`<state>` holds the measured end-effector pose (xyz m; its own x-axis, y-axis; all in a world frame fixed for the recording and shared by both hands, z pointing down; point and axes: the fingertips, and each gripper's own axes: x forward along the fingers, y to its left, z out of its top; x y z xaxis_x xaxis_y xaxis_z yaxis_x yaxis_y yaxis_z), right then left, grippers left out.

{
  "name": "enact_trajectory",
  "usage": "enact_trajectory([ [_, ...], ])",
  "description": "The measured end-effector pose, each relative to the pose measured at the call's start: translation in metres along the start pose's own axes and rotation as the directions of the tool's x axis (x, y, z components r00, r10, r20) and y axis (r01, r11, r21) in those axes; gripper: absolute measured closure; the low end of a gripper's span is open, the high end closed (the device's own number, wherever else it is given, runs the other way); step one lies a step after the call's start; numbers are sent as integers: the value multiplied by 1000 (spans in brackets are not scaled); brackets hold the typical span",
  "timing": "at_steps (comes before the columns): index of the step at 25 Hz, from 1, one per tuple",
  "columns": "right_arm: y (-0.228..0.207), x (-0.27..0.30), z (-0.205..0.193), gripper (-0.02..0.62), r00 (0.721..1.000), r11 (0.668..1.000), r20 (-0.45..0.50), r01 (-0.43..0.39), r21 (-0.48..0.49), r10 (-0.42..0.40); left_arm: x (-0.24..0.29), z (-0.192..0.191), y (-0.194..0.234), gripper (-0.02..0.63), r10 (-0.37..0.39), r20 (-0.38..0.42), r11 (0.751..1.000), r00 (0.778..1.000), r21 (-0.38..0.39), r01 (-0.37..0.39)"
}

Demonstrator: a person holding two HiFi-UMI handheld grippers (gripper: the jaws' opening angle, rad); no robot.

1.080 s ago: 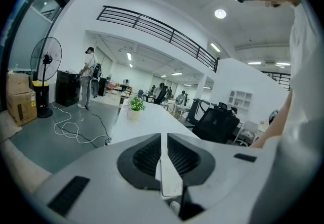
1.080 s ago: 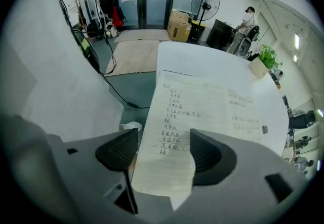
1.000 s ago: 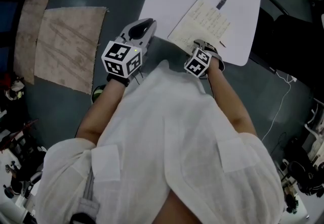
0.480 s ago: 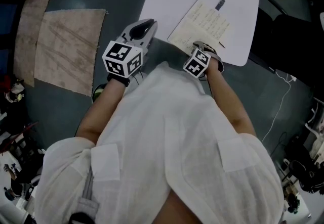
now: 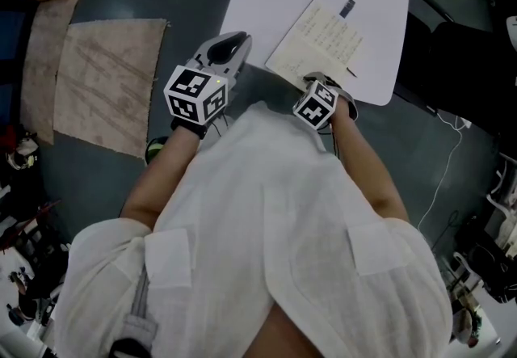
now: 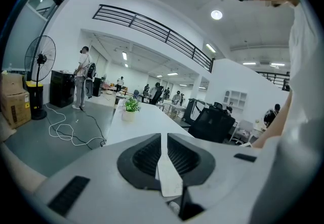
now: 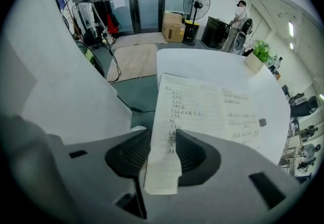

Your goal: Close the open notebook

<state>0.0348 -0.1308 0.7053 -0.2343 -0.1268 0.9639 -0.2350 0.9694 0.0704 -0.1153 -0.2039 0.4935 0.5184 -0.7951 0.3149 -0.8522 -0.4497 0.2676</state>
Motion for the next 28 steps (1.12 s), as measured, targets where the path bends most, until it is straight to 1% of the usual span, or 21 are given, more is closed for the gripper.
enact_trajectory([
  [5,3,-18,7,489,999,1000,41,-4,15,3,2,0,-3,572,-18,0,1000,1000,3,18],
  [11,-3,-46,12,531,994,998,106,31,51,-36,0,3,-9,572,-32,3,999,999,13,31],
  [21,-36,-89,19,566,970,987,185,149,67,-159,8,10,-15,572,-56,4,998,998,29,56],
  [28,-69,-110,21,578,939,967,231,242,84,-255,14,15,-12,572,-50,5,998,999,30,50],
])
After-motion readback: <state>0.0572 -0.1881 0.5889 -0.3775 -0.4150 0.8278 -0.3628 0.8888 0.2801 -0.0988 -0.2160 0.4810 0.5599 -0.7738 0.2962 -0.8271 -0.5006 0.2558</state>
